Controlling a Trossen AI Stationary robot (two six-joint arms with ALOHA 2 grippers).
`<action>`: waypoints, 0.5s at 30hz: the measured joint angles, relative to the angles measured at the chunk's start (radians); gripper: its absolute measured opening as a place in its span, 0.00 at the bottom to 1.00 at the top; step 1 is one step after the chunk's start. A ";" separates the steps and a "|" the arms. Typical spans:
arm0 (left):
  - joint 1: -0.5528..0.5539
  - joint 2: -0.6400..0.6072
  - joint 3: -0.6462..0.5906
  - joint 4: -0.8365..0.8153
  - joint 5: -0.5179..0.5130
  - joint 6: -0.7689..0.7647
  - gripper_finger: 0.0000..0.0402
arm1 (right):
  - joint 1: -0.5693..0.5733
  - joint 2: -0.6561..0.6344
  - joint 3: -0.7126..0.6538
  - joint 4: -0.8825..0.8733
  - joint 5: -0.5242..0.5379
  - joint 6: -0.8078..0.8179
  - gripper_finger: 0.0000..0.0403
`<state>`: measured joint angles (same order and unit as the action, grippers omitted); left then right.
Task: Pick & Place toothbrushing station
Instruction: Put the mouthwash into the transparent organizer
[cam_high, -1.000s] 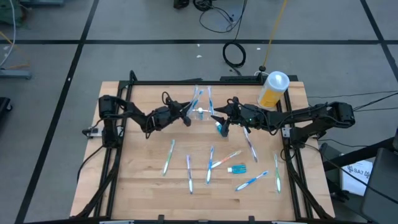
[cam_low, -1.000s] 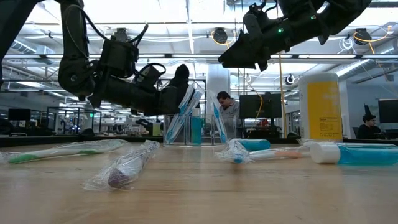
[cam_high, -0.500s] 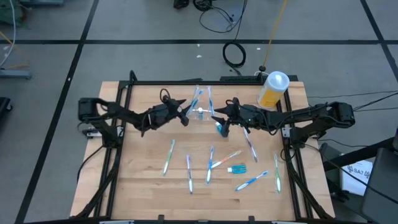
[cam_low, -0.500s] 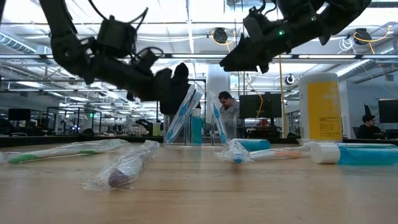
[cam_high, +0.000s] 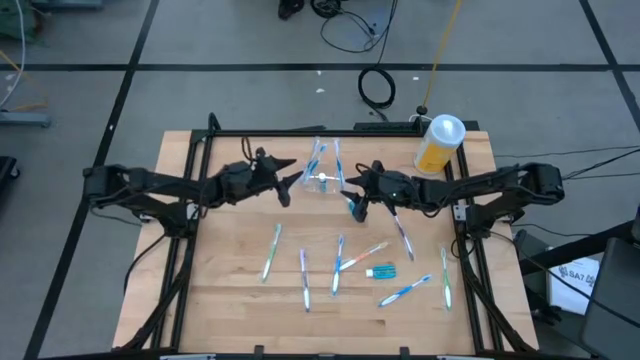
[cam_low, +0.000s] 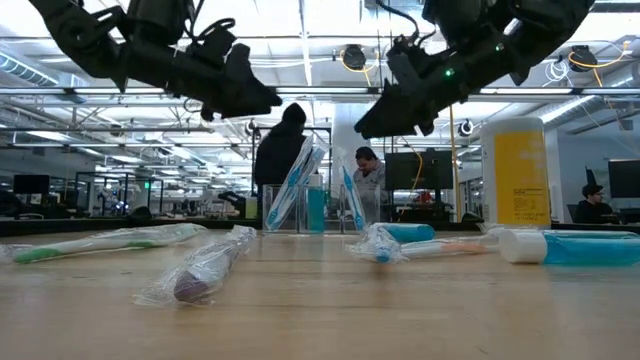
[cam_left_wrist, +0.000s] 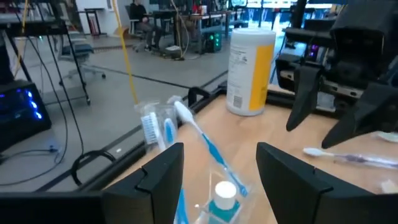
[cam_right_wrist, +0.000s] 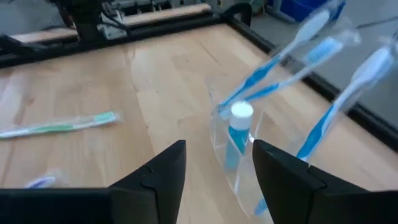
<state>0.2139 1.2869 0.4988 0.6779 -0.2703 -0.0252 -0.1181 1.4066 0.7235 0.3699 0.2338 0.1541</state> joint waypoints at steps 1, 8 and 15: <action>0.002 -0.007 0.000 -0.019 0.000 0.002 0.52 | 0.000 0.014 0.000 0.008 -0.001 0.007 0.46; 0.007 -0.014 0.000 -0.227 0.009 -0.013 0.52 | 0.015 0.080 0.016 0.005 -0.004 0.051 0.53; 0.035 -0.014 0.047 -0.367 0.109 -0.028 0.52 | 0.043 0.074 0.183 -0.302 -0.005 0.149 0.49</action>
<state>0.2486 1.2732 0.5460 0.3106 -0.1616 -0.0536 -0.0746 1.4803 0.9069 0.0681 0.2285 0.3026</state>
